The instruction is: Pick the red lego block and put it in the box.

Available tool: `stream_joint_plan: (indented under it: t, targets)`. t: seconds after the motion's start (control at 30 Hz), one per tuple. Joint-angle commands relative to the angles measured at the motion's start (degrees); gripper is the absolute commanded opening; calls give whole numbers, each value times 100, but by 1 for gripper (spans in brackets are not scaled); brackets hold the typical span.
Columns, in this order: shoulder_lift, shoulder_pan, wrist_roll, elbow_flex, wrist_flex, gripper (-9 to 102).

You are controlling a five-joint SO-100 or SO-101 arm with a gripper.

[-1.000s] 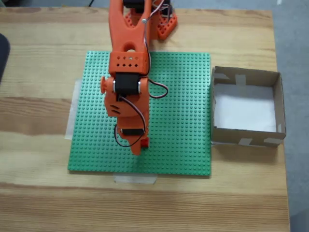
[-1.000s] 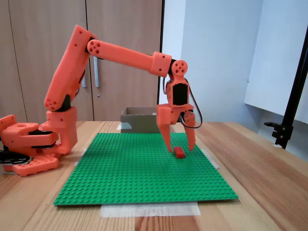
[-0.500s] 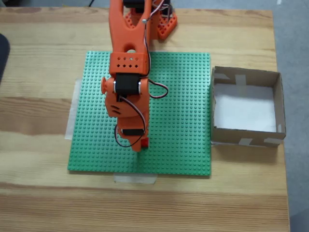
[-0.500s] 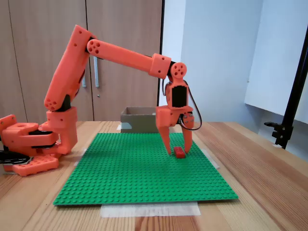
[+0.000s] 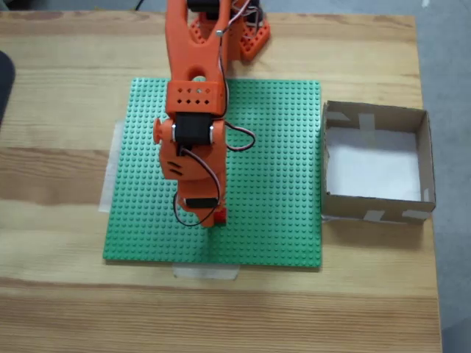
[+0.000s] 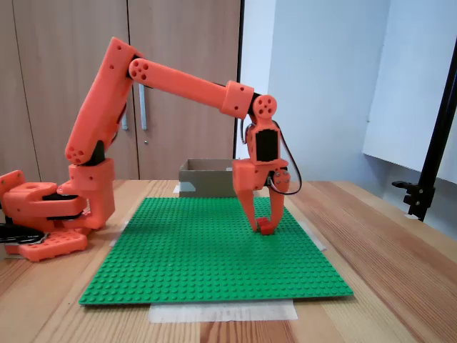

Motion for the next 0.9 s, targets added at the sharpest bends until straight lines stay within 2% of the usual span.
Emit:
stream_joint_plan:
  t: [0.0,0.47,0.87]
  targets:
    - [185,18,-62,-35,-62,15]
    - [439,-62,9,62,-255,8]
    - [1485,-167,343,26,149,7]
